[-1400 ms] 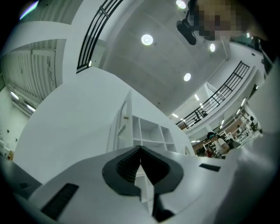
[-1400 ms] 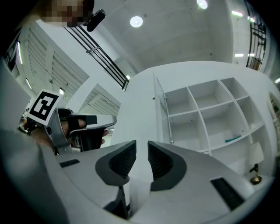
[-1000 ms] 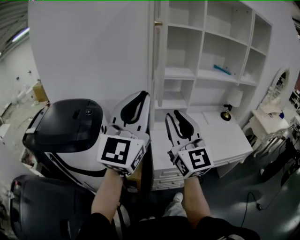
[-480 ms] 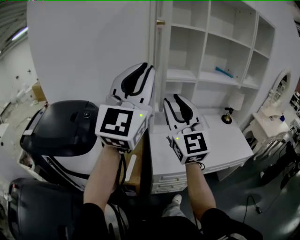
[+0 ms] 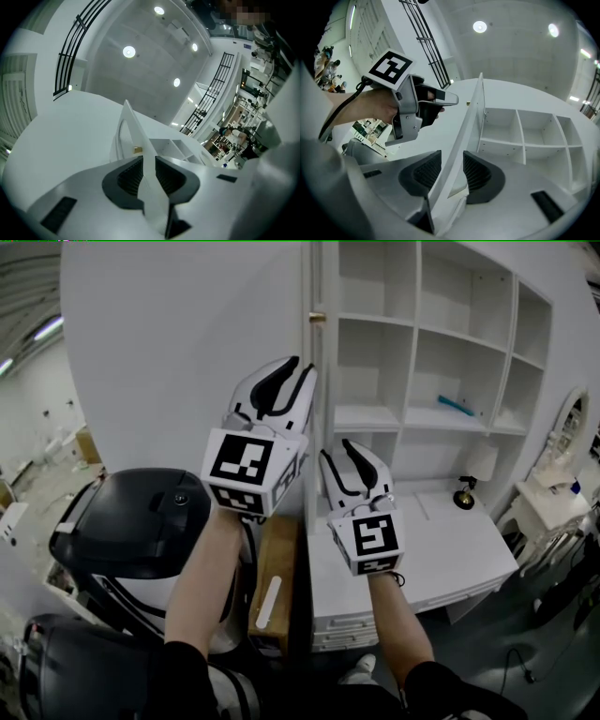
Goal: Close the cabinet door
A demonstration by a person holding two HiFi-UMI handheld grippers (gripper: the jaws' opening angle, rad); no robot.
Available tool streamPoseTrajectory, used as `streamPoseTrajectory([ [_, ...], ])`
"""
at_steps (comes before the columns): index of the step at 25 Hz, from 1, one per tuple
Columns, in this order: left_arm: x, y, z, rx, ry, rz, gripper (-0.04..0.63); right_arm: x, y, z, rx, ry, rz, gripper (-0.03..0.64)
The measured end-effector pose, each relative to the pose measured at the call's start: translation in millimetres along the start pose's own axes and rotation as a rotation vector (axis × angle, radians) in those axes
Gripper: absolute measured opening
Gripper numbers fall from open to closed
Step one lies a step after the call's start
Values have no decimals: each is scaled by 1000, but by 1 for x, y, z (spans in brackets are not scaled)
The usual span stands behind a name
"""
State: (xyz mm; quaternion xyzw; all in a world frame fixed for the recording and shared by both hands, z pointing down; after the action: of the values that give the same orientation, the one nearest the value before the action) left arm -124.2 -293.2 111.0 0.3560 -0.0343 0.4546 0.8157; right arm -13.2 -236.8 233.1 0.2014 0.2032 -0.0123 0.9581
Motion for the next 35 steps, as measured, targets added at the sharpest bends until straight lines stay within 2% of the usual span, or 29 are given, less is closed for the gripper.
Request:
streamPoseTrajectory([
  [8, -15, -39, -5, 5, -45, 10, 77, 6, -17, 8, 3, 12, -24, 141],
  [14, -29, -61, -4, -25, -79, 11, 87, 5, -23, 9, 17, 23, -45, 141],
  [23, -25, -78, -8, -4, -107, 31, 87, 17, -15, 10, 23, 85, -44, 141],
  [35, 1, -103, -10, 21, -140, 105, 91, 48, 2, 22, 40, -24, -6, 112],
])
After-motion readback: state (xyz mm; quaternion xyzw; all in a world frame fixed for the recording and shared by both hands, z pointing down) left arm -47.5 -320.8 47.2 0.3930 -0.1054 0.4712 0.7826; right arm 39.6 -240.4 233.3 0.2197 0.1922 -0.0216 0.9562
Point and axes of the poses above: the fingertips, and each gripper's own axes: y backward along the fingers, x to its right, z out of its underside, the point moved 8 cm from there along y, backward along the fingers
